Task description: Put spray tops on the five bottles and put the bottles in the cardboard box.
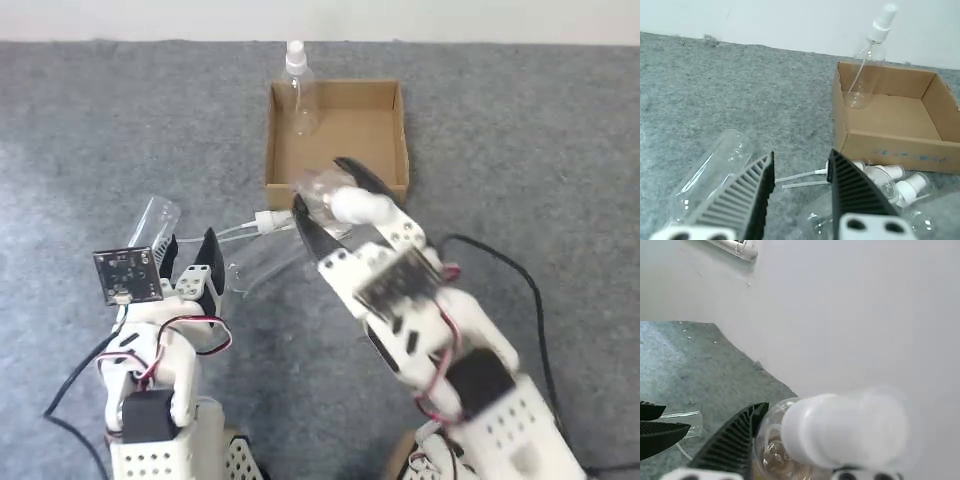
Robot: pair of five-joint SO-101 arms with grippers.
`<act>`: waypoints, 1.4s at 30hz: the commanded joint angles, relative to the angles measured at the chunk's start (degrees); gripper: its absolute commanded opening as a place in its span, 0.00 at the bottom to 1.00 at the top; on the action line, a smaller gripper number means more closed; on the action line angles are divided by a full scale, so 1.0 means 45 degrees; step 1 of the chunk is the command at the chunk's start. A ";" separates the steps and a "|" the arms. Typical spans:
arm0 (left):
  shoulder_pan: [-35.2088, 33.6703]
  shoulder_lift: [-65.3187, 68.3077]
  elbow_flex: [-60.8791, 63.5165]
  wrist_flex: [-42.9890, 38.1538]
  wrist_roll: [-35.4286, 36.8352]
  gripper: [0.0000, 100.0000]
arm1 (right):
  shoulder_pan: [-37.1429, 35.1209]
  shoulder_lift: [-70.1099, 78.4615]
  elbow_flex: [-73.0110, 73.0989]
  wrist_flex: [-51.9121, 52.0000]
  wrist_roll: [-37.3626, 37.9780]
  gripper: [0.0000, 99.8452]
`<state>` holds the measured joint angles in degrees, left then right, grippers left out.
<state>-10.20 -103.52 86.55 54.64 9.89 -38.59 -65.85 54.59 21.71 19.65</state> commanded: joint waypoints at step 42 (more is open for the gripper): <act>-0.0059 -0.0274 -0.0264 -0.0410 0.0176 0.17 | 0.2335 2.0405 -1.4320 -0.2061 -0.1387 0.03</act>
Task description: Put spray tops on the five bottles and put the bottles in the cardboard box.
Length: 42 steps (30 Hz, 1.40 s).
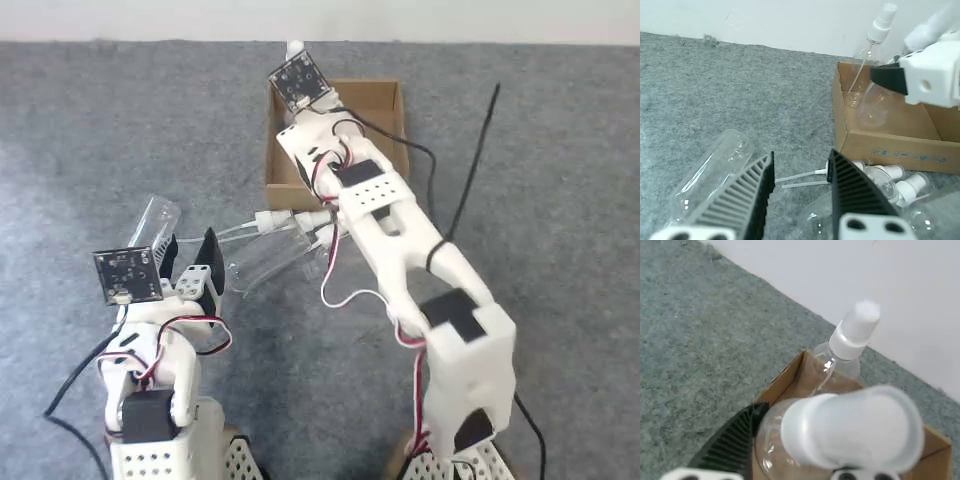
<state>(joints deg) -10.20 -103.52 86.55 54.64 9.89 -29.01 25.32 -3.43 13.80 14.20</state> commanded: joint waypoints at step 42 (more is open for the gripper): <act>0.0020 -0.0274 -0.0283 -0.0410 0.0195 0.17 | 0.0166 0.4308 -0.4337 0.0518 -0.0176 0.10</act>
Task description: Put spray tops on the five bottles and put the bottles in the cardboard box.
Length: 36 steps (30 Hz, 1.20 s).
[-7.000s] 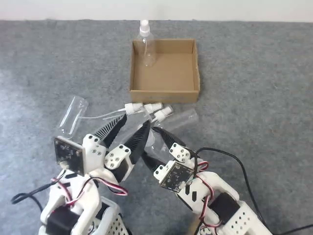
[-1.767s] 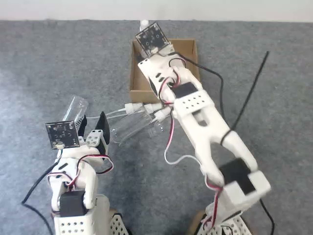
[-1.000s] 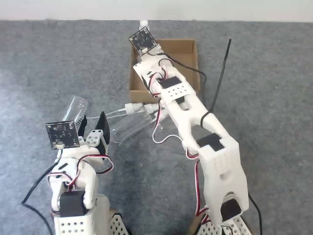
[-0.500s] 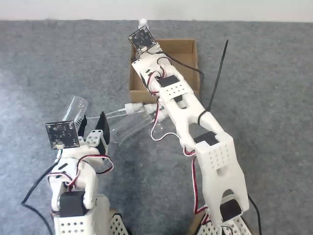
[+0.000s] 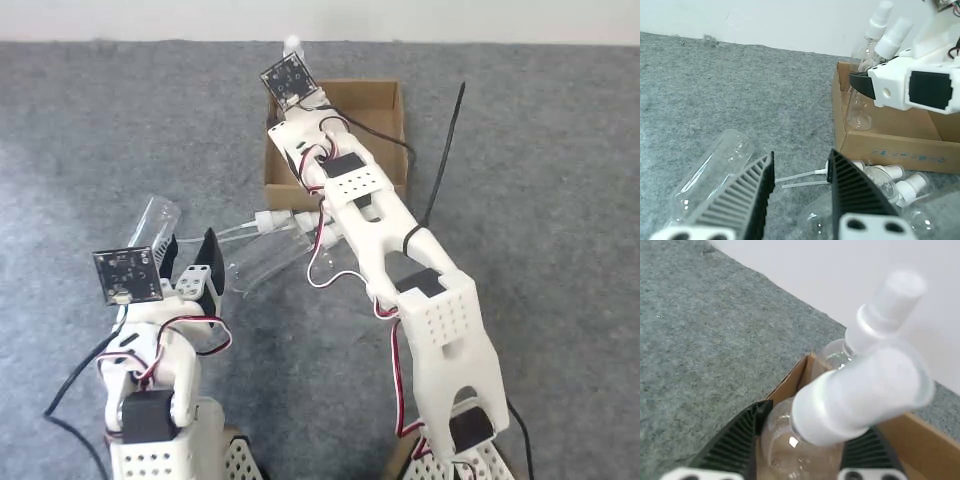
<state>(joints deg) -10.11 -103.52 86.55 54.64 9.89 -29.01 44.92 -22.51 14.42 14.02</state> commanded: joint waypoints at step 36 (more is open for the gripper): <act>-0.0020 -0.0274 -0.0264 -0.0469 0.0176 0.17 | -0.0049 -0.0987 -0.0078 0.2061 -0.1289 0.30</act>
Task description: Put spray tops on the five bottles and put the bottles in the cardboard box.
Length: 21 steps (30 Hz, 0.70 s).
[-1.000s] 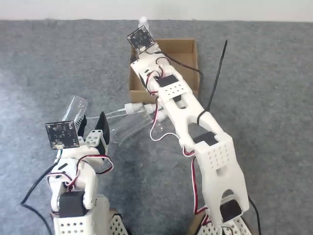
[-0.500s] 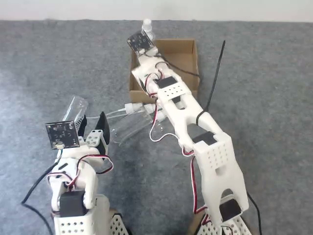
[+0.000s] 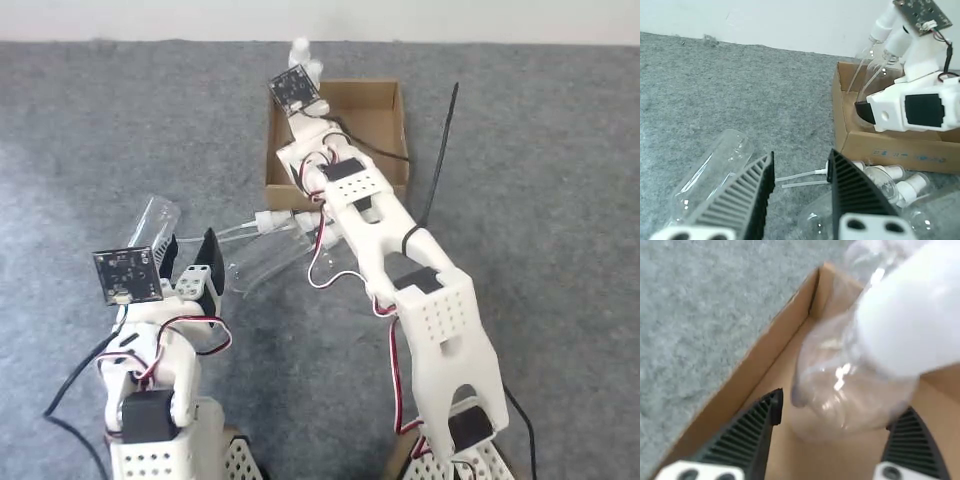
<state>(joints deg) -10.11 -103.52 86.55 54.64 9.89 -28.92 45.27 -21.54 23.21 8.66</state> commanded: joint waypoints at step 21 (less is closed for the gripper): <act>0.0020 -0.0274 -0.0264 -0.0488 0.0176 0.17 | -0.0068 -0.4249 -0.0176 0.5011 -0.0234 0.30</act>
<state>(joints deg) -10.11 -103.52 86.55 54.64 9.89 -28.57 33.67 -21.45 40.97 8.40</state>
